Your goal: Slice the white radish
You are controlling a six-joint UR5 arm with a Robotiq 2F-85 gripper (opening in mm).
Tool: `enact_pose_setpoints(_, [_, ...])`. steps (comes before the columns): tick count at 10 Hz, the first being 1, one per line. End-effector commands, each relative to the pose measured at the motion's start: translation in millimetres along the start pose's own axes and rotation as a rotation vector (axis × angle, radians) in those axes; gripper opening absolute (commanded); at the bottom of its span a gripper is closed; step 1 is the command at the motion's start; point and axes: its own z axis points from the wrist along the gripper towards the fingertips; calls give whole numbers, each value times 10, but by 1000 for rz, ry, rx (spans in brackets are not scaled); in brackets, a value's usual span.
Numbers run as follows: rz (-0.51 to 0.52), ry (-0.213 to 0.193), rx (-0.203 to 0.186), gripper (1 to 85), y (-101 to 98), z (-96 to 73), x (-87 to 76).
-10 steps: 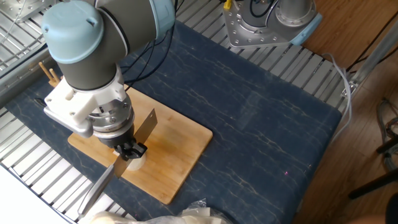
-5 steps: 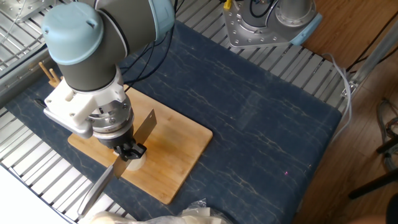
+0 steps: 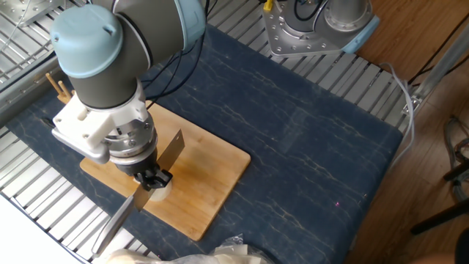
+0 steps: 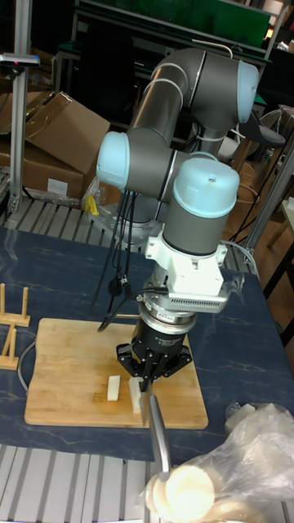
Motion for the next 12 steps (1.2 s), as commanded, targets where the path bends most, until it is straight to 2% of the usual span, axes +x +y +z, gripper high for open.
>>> enact_pose_setpoints(1, [1,-22,-7,10,-27,84,-46])
enact_pose_setpoints(3, [-3,-35,-2,10,-69,159,-68])
enact_pose_setpoints(9, [-5,-61,-2,10,-81,233,-122])
enact_pose_setpoints(10, [-6,-58,-3,10,-91,222,-118])
enact_pose_setpoints(12, [-13,-15,-17,10,-101,11,13])
